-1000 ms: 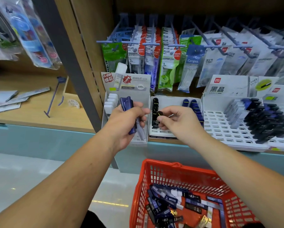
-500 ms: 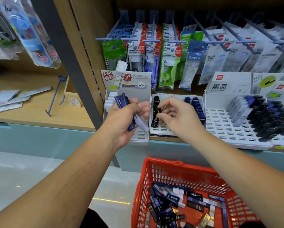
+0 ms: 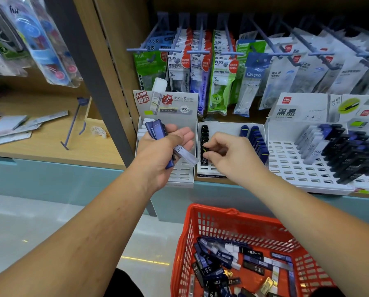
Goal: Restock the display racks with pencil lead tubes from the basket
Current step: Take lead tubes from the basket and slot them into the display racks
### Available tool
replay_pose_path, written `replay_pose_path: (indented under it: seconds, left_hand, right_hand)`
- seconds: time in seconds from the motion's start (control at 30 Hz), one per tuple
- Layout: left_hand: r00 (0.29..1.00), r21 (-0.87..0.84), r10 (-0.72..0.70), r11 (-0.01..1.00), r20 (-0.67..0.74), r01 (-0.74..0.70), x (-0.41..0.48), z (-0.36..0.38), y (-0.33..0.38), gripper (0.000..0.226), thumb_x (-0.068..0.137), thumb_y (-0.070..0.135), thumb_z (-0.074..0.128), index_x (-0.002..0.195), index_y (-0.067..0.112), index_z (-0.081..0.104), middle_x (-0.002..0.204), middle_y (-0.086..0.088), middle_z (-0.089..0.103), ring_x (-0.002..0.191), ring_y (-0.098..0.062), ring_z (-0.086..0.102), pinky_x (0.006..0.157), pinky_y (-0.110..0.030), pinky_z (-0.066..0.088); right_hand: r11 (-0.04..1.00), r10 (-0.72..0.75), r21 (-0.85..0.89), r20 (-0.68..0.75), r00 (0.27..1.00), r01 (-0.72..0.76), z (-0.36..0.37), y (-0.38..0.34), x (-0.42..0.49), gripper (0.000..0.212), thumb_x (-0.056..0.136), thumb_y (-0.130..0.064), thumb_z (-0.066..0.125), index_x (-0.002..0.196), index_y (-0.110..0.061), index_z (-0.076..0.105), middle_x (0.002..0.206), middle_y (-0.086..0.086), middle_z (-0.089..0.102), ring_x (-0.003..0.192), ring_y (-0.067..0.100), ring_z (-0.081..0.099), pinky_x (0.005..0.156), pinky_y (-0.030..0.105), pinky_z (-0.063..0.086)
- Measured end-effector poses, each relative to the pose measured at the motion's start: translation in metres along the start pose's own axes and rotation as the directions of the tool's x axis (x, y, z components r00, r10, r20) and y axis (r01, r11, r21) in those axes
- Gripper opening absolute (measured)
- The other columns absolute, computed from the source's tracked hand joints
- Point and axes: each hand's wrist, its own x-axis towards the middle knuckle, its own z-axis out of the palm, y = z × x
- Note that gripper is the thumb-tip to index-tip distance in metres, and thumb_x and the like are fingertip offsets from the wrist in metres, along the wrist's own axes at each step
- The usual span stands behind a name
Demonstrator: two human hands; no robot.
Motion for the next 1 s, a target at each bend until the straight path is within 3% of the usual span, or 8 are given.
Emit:
replay_pose_path:
  seconds: [0.17,0.27,0.37,0.47,0.6,0.73,0.8,1.0]
  left_hand:
    - [1.0,-0.007,0.009,1.0,0.021,-0.009,0.0,0.003,-0.002,0.026,0.096,-0.016,0.053,0.115,0.002,0.054,0.102,-0.021,0.078,0.096,-0.029,0.078,0.08,-0.037,0.064]
    - [0.998,-0.01,0.027,1.0,0.057,-0.026,-0.002,0.008,-0.003,0.025,0.097,-0.015,0.054,0.114,0.003,0.053,0.102,-0.021,0.077,0.096,-0.029,0.078,0.08,-0.037,0.064]
    - [0.995,-0.012,0.032,0.999,0.094,-0.031,-0.004,0.014,-0.005,0.021,0.098,-0.013,0.055,0.109,0.005,0.053,0.104,-0.022,0.077,0.098,-0.028,0.077,0.084,-0.039,0.064]
    - [0.991,0.008,0.009,1.0,0.135,-0.01,-0.008,0.022,-0.011,0.02,0.098,-0.012,0.055,0.107,0.006,0.054,0.108,-0.022,0.076,0.103,-0.03,0.076,0.094,-0.046,0.06]
    - [0.99,0.026,0.044,0.999,0.137,-0.048,-0.01,0.03,-0.016,0.017,0.096,-0.004,0.065,0.105,0.007,0.055,0.109,-0.025,0.075,0.102,-0.03,0.076,0.086,-0.04,0.063]
    - [0.983,0.36,0.179,0.915,0.039,-0.181,-0.01,0.029,-0.017,0.014,0.097,0.019,0.072,0.097,0.011,0.061,0.082,-0.016,0.076,0.068,-0.023,0.075,0.066,-0.038,0.064]
    - [0.982,0.508,0.185,0.842,0.045,-0.181,-0.015,0.03,-0.018,0.025,0.095,0.033,0.075,0.087,0.015,0.058,0.058,-0.008,0.062,0.043,-0.019,0.054,0.047,-0.031,0.051]
    - [0.951,0.518,-0.242,0.848,0.191,0.112,-0.024,0.043,-0.019,0.022,0.097,0.037,0.067,0.096,0.018,0.056,0.067,0.001,0.049,0.051,-0.013,0.04,0.041,-0.024,0.032]
  right_hand:
    - [0.958,-0.089,-0.277,-0.064,0.994,0.068,-0.003,-0.005,-0.001,0.004,0.087,-0.027,0.079,0.091,-0.028,0.078,0.085,-0.01,0.057,0.066,0.013,0.054,0.068,0.035,0.051]
    - [0.998,0.057,0.027,-0.089,0.994,-0.055,-0.013,-0.025,-0.003,0.003,0.09,-0.024,0.077,0.091,-0.027,0.077,0.079,-0.005,0.066,0.063,0.012,0.059,0.063,0.03,0.051]
    - [0.896,0.222,0.357,0.16,0.962,-0.266,-0.023,-0.045,-0.011,0.017,0.087,-0.013,0.081,0.1,-0.015,0.071,0.078,0.011,0.075,0.065,0.021,0.069,0.054,0.033,0.053]
    - [0.85,0.253,0.391,0.286,0.924,-0.353,-0.025,-0.049,-0.023,0.033,0.084,0.003,0.08,0.111,-0.011,0.065,0.08,0.017,0.076,0.067,0.024,0.071,0.058,0.035,0.059]
    - [0.792,0.326,0.425,0.313,0.892,-0.439,-0.033,-0.04,-0.028,0.035,0.09,0.011,0.069,0.119,-0.009,0.064,0.076,0.013,0.07,0.069,0.026,0.071,0.067,0.035,0.062]
    - [0.767,0.381,0.434,0.285,0.88,-0.473,-0.049,-0.032,-0.029,0.024,0.098,0.011,0.054,0.103,-0.007,0.07,0.086,0.013,0.063,0.073,0.023,0.069,0.072,0.037,0.062]
    - [0.697,0.428,0.516,0.259,0.866,-0.499,-0.057,-0.031,-0.029,0.021,0.095,0.012,0.052,0.098,-0.003,0.067,0.088,0.017,0.065,0.069,0.025,0.066,0.064,0.036,0.058]
    - [0.352,0.499,0.721,0.396,0.771,-0.597,-0.067,-0.032,-0.031,0.011,0.088,-0.005,0.044,0.082,-0.012,0.05,0.071,0.013,0.055,0.058,0.025,0.054,0.055,0.035,0.047]
